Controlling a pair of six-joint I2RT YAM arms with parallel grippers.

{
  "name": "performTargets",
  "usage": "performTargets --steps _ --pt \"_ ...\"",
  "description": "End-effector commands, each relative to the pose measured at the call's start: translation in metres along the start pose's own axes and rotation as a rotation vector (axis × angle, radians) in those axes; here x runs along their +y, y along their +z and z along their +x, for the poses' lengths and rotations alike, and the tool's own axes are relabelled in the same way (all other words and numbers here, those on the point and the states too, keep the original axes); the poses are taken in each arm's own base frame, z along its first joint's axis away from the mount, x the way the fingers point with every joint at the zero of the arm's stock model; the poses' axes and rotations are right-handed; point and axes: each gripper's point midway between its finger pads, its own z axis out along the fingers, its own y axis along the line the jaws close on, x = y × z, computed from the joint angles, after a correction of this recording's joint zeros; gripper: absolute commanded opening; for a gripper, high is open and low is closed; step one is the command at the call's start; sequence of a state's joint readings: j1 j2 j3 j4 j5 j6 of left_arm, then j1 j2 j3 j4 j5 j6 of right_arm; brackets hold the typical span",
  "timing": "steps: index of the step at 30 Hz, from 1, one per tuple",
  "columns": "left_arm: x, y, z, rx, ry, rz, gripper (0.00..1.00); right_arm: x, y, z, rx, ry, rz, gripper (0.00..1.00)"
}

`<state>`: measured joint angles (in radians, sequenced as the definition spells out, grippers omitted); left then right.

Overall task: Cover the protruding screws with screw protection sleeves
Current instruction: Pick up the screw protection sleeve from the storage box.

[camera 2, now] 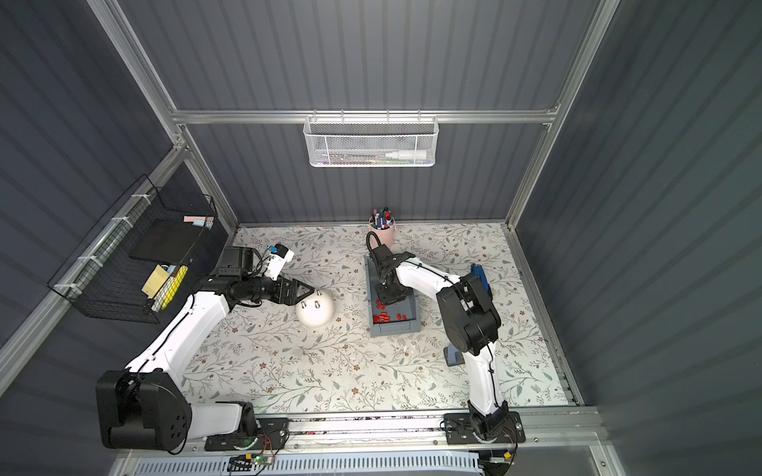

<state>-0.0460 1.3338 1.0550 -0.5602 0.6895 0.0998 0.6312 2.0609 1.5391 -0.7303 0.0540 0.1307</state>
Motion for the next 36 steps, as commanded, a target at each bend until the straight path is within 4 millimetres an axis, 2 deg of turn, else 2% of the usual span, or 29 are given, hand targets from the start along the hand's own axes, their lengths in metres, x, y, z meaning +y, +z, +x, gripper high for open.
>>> performTargets --steps 1,11,17,25,36 --pt "-0.007 -0.002 -0.008 -0.018 0.004 0.024 0.97 0.0 0.011 0.011 0.056 -0.008 0.01 0.2" --pt "-0.007 -0.001 -0.009 -0.018 -0.002 0.029 0.97 -0.001 0.006 0.01 0.041 -0.017 0.018 0.18" --pt "-0.007 -0.001 -0.008 -0.014 -0.004 0.028 0.97 -0.003 0.003 0.007 0.031 -0.017 0.025 0.24" --pt "-0.008 0.001 -0.007 -0.011 -0.002 0.031 0.97 -0.002 0.001 0.006 0.025 -0.019 0.022 0.2" --pt "-0.008 0.001 -0.007 -0.008 0.0 0.032 0.97 -0.003 -0.003 0.003 0.009 -0.022 0.026 0.22"
